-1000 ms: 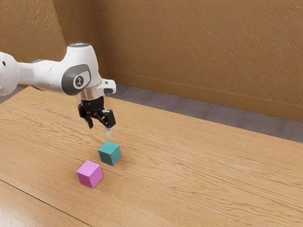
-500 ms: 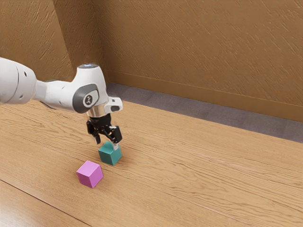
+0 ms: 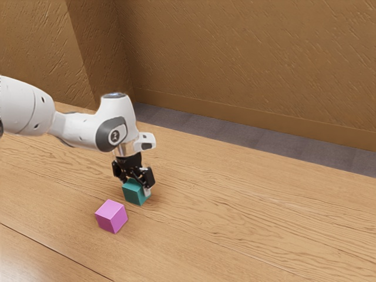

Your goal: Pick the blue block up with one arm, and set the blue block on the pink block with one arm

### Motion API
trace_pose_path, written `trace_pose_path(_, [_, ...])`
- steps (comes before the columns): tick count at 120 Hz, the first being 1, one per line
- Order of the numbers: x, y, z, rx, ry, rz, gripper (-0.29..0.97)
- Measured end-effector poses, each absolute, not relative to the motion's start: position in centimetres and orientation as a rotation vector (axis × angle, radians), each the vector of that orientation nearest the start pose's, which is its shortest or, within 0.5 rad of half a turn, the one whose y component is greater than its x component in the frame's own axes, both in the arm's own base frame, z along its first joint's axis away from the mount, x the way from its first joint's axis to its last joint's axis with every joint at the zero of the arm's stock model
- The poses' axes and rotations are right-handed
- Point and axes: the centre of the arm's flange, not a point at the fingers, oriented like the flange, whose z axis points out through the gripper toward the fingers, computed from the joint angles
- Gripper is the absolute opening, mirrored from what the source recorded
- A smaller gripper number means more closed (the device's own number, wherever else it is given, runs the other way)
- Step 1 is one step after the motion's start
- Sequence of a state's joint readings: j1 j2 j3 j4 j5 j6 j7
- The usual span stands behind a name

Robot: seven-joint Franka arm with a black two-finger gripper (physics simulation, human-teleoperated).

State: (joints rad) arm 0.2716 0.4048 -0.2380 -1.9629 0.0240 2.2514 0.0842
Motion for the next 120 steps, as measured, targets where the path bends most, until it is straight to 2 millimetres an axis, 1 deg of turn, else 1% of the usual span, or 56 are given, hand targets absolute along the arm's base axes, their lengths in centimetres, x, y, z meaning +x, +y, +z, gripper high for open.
trace_pose_path(11, [60.4,2.6,25.4,-3.222,0.086,0.174,0.68])
trace_pose_path(31, [60.5,2.6,24.9,-3.224,0.088,0.168,0.67])
trace_pose_path(48, [60.6,2.6,25.1,-3.224,0.089,0.157,0.47])
trace_pose_path(56, [60.7,2.6,25.8,-3.220,0.088,0.137,0.41])
trace_pose_path(64, [60.7,2.7,28.9,-3.205,0.090,0.073,0.37])
trace_pose_path(71, [59.7,2.6,31.2,-3.189,0.090,0.047,0.36])
trace_pose_path(76, [58.3,2.5,32.8,-3.173,0.090,0.037,0.36])
trace_pose_path(80, [57.3,2.4,33.5,-3.164,0.089,0.039,0.36])
trace_pose_path(91, [54.7,2.1,33.8,-3.147,0.079,0.075,0.36])
trace_pose_path(98, [53.3,2.0,34.4,-3.136,0.069,0.082,0.36])
trace_pose_path(103, [52.6,2.0,34.6,-3.131,0.062,0.091,0.36])
trace_pose_path(112, [51.5,2.1,34.2,-3.125,0.047,0.123,0.36])
trace_pose_path(120, [50.2,2.3,34.4,-3.116,0.029,0.134,0.36])
